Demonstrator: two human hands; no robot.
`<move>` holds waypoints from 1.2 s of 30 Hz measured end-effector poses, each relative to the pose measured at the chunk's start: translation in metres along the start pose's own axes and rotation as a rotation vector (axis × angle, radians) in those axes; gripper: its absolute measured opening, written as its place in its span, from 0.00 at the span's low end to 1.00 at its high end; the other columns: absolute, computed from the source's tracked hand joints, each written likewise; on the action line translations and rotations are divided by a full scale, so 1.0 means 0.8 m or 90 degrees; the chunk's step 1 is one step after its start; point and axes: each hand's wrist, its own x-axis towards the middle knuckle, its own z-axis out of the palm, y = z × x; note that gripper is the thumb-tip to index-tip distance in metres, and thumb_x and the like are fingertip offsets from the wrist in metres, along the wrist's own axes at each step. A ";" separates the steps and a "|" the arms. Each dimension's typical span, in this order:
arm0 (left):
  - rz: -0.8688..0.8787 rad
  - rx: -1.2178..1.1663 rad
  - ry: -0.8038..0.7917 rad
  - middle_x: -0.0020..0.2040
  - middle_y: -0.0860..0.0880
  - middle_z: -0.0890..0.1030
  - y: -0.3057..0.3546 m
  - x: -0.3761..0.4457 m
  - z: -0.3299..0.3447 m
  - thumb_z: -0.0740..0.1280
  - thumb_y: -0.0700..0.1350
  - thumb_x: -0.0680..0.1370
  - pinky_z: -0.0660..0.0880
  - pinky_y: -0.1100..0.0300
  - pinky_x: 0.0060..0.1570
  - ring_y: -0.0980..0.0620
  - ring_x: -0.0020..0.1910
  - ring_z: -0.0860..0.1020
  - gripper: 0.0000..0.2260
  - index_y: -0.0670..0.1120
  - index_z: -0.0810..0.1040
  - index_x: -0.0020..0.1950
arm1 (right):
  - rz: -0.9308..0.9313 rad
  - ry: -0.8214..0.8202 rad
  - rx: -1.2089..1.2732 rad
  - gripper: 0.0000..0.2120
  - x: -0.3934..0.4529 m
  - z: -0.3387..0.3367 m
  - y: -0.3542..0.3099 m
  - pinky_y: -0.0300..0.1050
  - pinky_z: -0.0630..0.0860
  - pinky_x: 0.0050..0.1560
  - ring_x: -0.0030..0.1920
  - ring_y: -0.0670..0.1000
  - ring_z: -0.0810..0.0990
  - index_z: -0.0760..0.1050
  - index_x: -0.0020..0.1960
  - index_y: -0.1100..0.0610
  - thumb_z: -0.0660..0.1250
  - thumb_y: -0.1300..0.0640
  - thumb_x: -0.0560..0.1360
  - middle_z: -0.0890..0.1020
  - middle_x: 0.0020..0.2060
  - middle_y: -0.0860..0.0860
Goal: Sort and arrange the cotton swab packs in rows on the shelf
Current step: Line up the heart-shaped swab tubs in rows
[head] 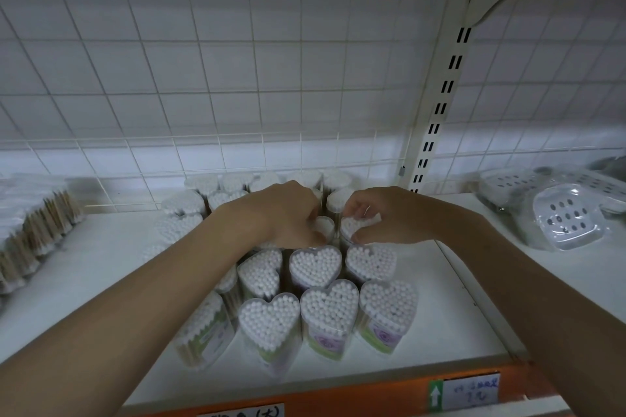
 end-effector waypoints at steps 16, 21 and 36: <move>-0.024 -0.009 0.067 0.61 0.49 0.73 -0.023 0.027 -0.023 0.62 0.54 0.77 0.67 0.61 0.52 0.50 0.59 0.71 0.19 0.49 0.71 0.66 | -0.052 0.078 -0.096 0.11 0.032 -0.039 0.002 0.38 0.68 0.47 0.48 0.46 0.73 0.75 0.56 0.53 0.66 0.56 0.74 0.76 0.48 0.46; -0.047 0.016 0.084 0.64 0.47 0.71 -0.030 0.038 -0.022 0.62 0.52 0.78 0.68 0.57 0.57 0.48 0.62 0.70 0.19 0.48 0.70 0.67 | -0.078 0.047 -0.163 0.14 0.058 -0.039 -0.001 0.42 0.71 0.52 0.51 0.47 0.73 0.75 0.58 0.52 0.67 0.56 0.73 0.73 0.50 0.47; -0.082 0.078 0.073 0.56 0.44 0.78 -0.030 0.057 -0.009 0.61 0.47 0.77 0.70 0.55 0.52 0.46 0.54 0.76 0.12 0.42 0.78 0.53 | 0.033 0.005 -0.400 0.21 0.101 -0.028 0.000 0.42 0.69 0.35 0.39 0.51 0.75 0.72 0.38 0.58 0.62 0.39 0.73 0.74 0.37 0.50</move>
